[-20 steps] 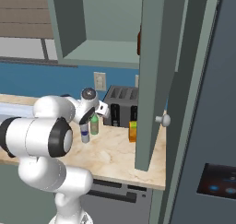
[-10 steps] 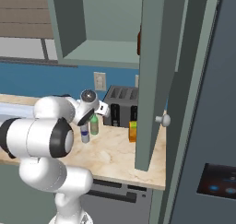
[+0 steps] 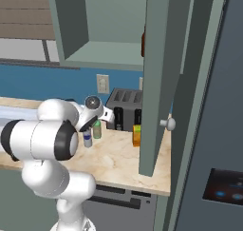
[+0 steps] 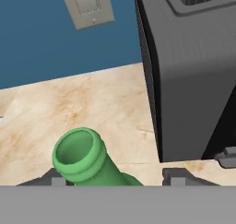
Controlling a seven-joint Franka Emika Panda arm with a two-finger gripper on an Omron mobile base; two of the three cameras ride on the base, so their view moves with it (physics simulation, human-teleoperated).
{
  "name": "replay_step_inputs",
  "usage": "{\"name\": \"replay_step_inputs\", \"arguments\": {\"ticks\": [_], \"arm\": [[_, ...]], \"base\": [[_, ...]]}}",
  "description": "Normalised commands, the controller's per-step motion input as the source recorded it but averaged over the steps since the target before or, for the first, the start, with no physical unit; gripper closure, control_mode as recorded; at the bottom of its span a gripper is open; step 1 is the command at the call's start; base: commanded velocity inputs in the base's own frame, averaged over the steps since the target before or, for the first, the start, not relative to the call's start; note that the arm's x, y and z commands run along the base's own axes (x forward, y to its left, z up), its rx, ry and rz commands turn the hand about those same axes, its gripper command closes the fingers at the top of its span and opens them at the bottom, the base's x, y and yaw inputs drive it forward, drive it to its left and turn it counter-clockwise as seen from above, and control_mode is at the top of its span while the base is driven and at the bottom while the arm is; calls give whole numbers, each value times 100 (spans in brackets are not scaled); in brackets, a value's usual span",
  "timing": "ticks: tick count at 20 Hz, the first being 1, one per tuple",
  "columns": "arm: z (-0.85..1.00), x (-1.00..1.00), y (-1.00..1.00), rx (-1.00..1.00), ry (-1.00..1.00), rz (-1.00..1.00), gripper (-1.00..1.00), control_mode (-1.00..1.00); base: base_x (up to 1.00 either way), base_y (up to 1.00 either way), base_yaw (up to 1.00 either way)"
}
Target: Sort all alcoholic drinks to one cabinet, and non-alcoholic drinks to the other.
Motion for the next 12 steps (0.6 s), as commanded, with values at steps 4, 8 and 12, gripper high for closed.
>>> {"name": "replay_step_inputs", "arguments": {"ticks": [4, 8, 12], "arm": [[0, 0, -1, 0, 0, 0, 100, -100], [14, 0, -4, 1, 0, 0, 100, -100], [50, -1, 0, 6, 0, 0, 100, -100]], "base": [[0, 0, 0], [0, 0, 0], [0, 0, 0]]}}
